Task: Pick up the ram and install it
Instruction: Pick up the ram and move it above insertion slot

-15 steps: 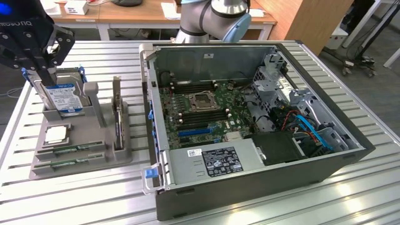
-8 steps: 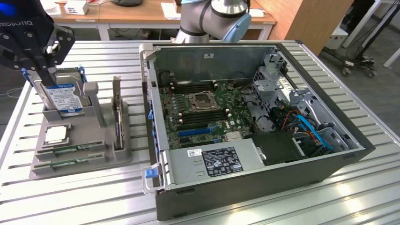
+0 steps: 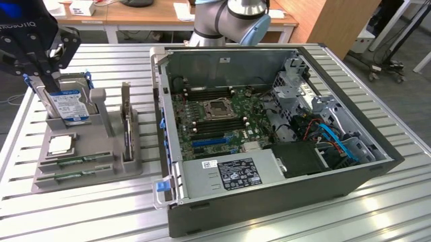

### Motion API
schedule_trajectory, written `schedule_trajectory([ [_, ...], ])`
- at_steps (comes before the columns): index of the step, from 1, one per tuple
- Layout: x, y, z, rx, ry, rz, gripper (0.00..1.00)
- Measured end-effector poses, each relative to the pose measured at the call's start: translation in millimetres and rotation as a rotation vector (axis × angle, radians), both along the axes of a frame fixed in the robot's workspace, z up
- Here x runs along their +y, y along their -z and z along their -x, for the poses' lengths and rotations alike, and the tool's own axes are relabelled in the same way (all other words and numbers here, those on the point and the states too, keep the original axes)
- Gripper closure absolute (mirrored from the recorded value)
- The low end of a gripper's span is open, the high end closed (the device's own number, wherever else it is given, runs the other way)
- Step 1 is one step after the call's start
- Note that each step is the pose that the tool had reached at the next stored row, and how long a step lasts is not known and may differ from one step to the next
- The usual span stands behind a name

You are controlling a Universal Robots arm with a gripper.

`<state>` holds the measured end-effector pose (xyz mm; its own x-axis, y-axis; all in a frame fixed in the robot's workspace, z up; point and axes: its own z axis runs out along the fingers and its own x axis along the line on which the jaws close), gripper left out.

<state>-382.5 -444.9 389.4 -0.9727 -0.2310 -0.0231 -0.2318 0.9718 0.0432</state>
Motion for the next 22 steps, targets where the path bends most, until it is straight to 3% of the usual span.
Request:
schedule_trajectory([
  [22,0.0,0.8,0.0,-0.0001,-0.291,0.0028,0.91],
])
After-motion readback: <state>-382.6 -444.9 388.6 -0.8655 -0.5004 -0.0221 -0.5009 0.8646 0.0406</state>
